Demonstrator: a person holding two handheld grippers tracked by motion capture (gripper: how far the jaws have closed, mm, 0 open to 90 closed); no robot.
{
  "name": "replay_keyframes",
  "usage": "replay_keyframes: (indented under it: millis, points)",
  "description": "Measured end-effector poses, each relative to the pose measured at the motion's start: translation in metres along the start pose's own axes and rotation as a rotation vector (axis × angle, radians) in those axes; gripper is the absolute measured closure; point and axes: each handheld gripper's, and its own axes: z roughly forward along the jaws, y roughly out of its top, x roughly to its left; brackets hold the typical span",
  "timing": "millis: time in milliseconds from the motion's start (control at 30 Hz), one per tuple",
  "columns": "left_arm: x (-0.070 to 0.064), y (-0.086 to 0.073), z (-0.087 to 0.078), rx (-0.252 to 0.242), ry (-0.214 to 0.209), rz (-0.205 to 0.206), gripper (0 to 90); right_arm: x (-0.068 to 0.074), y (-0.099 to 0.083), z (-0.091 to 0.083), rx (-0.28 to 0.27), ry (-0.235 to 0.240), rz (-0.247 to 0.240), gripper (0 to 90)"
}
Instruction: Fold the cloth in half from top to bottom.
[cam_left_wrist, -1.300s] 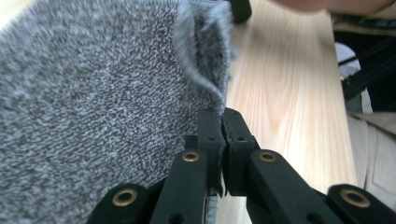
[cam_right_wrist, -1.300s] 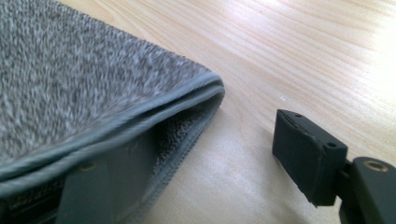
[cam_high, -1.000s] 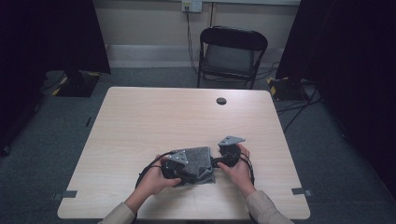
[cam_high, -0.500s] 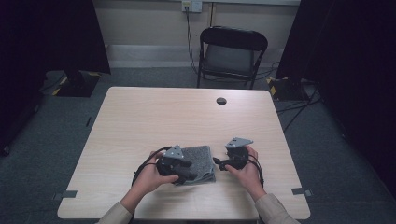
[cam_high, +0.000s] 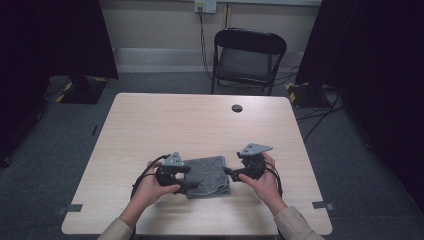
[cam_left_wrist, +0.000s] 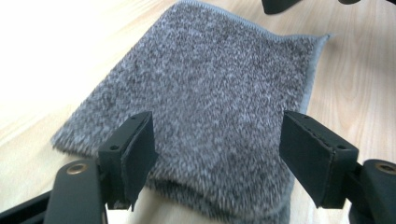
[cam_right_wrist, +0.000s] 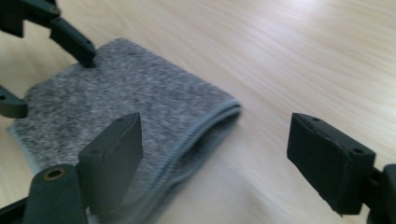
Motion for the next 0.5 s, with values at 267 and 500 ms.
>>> replay_keyframes:
  millis: [267,500]
  points:
    - [-0.003,-0.012,0.0,0.048,0.012,0.029,28.3,0.016,-0.02,0.017,0.071,0.041,-0.042,18.9]
    - [-0.002,-0.018,0.004,0.087,0.017,0.026,28.4,0.019,-0.035,0.016,0.086,0.021,-0.065,20.8]
